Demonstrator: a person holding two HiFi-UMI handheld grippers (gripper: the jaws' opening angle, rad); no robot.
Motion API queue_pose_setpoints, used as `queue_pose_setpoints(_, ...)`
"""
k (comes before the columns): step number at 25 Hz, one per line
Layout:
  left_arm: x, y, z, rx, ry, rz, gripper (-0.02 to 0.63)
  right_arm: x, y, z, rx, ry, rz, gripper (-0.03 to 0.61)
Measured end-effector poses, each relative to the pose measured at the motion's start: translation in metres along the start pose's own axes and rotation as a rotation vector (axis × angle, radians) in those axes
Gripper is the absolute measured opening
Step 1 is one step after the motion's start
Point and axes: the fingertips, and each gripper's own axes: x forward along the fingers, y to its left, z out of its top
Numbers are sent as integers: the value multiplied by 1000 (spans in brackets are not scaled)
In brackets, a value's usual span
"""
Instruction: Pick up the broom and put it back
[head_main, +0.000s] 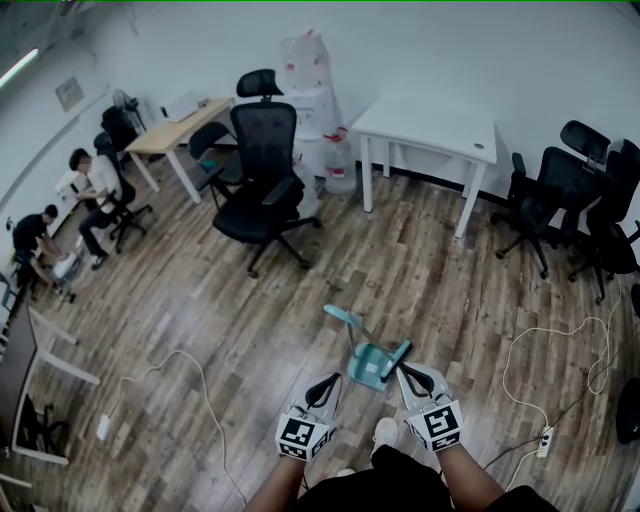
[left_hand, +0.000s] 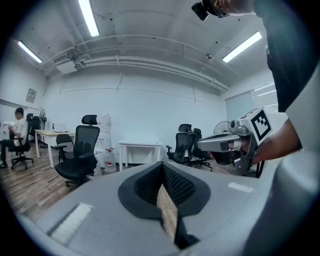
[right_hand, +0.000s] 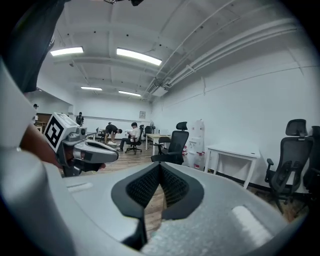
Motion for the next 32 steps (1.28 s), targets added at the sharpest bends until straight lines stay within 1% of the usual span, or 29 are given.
queue_pose_setpoints(8, 40, 11, 3, 10, 21, 34, 17, 28, -34, -5, 2, -2, 46, 3)
queue_pose_setpoints(14, 56, 19, 6, 26, 38, 86, 17, 48, -49, -5, 2, -5, 101, 3)
queue_pose_setpoints(22, 60, 34, 2, 9, 39, 169, 17, 69, -53, -11, -37, 7, 189, 3)
queue_pose_setpoints(26, 62, 41, -3, -11, 53, 185, 17, 83, -54, -16, -36, 26, 204, 3)
queue_pose_setpoints(32, 67, 56, -13, -32, 84, 180, 17, 107, -53, -30, -31, 59, 215, 3)
